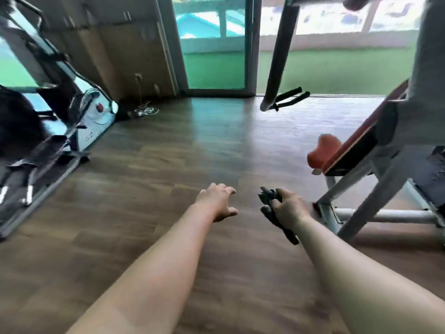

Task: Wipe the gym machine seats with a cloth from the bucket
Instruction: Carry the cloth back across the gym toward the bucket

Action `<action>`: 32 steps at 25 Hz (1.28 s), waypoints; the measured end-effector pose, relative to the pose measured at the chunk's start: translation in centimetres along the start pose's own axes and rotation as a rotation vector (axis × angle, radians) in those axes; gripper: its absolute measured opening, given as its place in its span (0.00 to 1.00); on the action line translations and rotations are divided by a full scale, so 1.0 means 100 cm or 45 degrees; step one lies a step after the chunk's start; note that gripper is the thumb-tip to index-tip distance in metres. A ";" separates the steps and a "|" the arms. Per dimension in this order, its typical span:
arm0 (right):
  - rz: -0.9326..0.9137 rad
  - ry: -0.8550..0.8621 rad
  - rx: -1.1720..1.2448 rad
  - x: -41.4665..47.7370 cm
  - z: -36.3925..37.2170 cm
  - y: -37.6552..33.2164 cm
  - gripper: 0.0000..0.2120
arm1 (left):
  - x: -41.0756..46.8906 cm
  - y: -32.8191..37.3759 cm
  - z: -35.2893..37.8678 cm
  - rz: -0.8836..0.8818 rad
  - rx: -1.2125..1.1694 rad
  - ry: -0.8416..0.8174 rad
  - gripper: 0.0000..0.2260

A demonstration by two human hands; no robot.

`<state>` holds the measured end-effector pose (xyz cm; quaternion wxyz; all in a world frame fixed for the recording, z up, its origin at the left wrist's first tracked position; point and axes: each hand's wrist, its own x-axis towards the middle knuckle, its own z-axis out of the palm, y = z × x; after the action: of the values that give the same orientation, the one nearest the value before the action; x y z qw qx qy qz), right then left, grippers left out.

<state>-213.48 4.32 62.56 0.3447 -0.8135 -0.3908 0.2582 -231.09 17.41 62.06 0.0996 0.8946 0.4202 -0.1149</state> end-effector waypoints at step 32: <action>-0.007 0.086 0.056 0.730 0.237 -0.341 0.05 | 0.655 -0.456 -0.251 0.062 0.065 0.008 0.28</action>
<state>-204.49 87.87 62.67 0.3763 -0.8129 -0.3753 0.2381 -222.69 100.66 63.33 0.0782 0.9072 0.3955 -0.1202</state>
